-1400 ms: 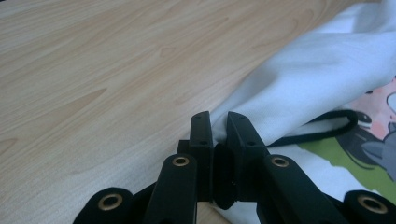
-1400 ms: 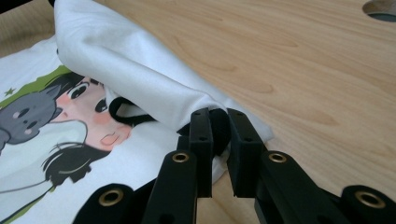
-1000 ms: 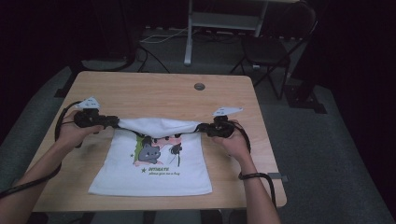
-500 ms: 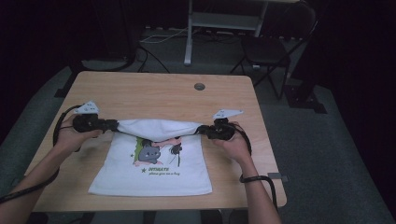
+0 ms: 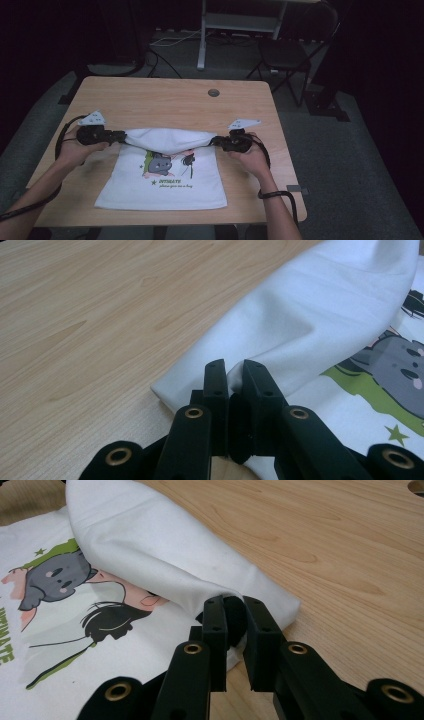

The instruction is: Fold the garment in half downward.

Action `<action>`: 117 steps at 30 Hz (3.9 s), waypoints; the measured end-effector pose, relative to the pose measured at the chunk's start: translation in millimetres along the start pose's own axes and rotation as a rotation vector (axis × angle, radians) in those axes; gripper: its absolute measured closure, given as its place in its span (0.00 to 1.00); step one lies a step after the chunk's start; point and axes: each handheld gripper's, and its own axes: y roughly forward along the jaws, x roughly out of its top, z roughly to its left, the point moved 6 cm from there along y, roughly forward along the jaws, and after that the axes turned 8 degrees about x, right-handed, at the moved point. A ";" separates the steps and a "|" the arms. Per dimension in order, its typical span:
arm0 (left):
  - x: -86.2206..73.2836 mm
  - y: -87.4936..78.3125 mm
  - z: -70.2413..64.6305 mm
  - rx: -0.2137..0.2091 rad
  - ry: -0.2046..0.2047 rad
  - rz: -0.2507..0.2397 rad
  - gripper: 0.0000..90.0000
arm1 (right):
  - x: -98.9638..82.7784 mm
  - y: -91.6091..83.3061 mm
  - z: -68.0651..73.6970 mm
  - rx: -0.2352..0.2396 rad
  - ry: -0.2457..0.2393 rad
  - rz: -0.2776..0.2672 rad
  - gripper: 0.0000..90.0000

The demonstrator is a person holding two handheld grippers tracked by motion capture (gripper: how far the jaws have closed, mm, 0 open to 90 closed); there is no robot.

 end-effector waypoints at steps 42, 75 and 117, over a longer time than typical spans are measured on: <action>-5.3 -20.7 -18.8 -0.019 0.036 -0.035 0.91 | -8.2 -11.2 18.8 0.020 -0.040 0.001 0.90; -11.9 -36.0 -30.3 -0.041 0.039 -0.057 0.91 | -11.2 -20.3 34.3 0.034 -0.066 -0.002 0.90; -22.3 -52.1 -43.7 -0.059 0.040 -0.078 0.91 | -17.5 -26.6 54.5 0.055 -0.098 -0.004 0.90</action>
